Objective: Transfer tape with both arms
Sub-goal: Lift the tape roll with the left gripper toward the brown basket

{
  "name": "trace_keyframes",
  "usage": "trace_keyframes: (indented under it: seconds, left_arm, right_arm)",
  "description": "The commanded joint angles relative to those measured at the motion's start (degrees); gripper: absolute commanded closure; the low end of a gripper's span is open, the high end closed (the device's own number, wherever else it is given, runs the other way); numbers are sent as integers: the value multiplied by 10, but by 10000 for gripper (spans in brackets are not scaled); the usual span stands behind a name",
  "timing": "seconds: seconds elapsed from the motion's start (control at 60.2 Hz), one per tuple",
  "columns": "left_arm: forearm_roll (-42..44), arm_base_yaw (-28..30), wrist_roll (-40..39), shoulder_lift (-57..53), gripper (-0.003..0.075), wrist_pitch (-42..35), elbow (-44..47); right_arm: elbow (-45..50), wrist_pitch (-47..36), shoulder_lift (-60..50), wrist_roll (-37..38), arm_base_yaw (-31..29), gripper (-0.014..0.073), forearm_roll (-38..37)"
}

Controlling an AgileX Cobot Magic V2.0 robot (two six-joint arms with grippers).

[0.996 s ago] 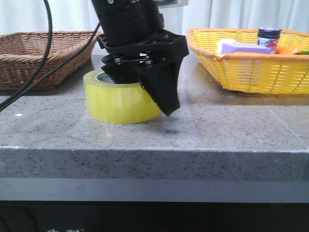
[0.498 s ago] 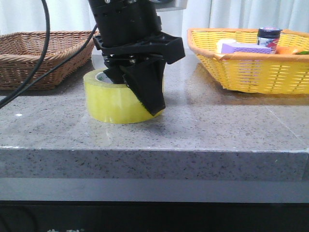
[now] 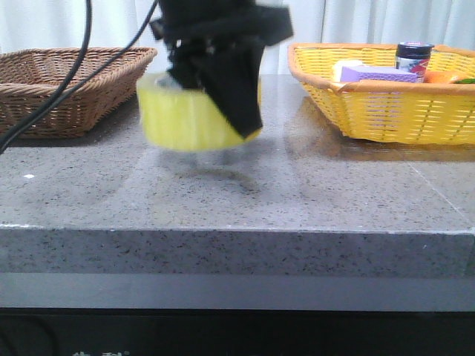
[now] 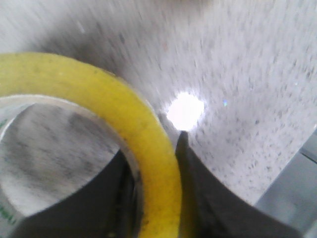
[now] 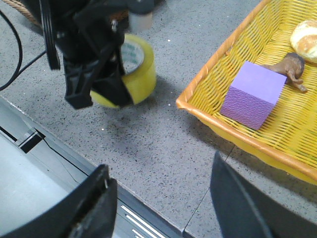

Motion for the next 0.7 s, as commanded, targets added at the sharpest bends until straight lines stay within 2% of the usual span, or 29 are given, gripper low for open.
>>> trace_keyframes:
  seconds: [0.0,0.332,0.681]
  left_arm:
    - [11,4,-4,-32,741,-10,-54]
    - [27,70,-4,-32,741,35,-168]
    - [60,203,-4,-30,741,41,-180]
  right_arm:
    - [-12,-39,-2,0,-3,148,4]
    - [-12,-39,-2,0,-3,148,4]
    - [-12,-39,-2,0,-3,148,4]
